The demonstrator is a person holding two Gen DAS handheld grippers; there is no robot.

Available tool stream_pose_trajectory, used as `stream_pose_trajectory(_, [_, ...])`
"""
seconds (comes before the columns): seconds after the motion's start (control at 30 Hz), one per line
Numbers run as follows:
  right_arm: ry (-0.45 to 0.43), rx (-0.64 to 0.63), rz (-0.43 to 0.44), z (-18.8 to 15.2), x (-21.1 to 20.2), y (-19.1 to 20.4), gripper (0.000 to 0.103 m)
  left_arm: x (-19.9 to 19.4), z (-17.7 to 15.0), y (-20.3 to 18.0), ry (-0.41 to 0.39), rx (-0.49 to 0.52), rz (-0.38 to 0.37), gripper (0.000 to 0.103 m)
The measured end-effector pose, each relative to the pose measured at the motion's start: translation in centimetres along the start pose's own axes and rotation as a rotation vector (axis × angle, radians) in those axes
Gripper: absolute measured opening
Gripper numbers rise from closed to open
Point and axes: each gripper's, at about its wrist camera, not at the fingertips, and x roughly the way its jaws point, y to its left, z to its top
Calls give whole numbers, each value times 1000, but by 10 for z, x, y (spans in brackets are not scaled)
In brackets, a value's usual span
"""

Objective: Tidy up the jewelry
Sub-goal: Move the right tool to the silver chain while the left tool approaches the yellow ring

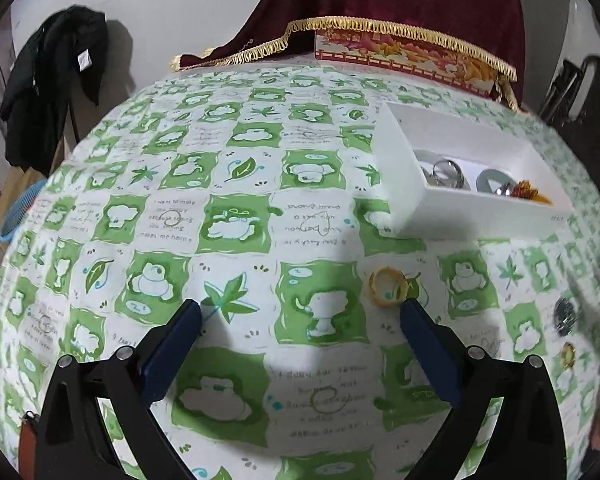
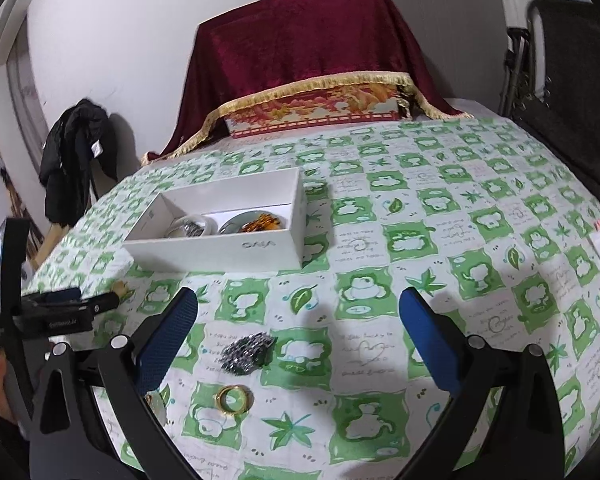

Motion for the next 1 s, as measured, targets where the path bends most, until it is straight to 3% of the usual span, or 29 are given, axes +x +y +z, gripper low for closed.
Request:
stream_pose_trajectory(0.23, [60,-186,-8,-18,0,33,95,-10,-17,-31,-34,157,29,100])
stream_pose_trajectory(0.37, [107,-210,-5,-22,7,36,61,-8,-17,-29,-29,145,16,100])
stream_pose_trajectory(0.47, [134,-224,3,-24,11,38,47,-4,-15,-20,-4,89,-40,100])
stream_pose_trajectory(0.57, [164,-245,8,-25,16,43,33,-4,-15,-21,-8,98,-30,100])
stream_pose_trajectory(0.67, [234,-202,-5,-25,31,34,31,-4,-15,-20,-5,92,-37,100])
stream_pose_trajectory(0.83, [158,-1,-50,-14,21,-6,30,-4,-16,-21,-6,92,-37,100])
stream_pose_trajectory(1.0, [98,45,-75,-9,11,-20,31,-4,-16,-21,-6,92,-37,100])
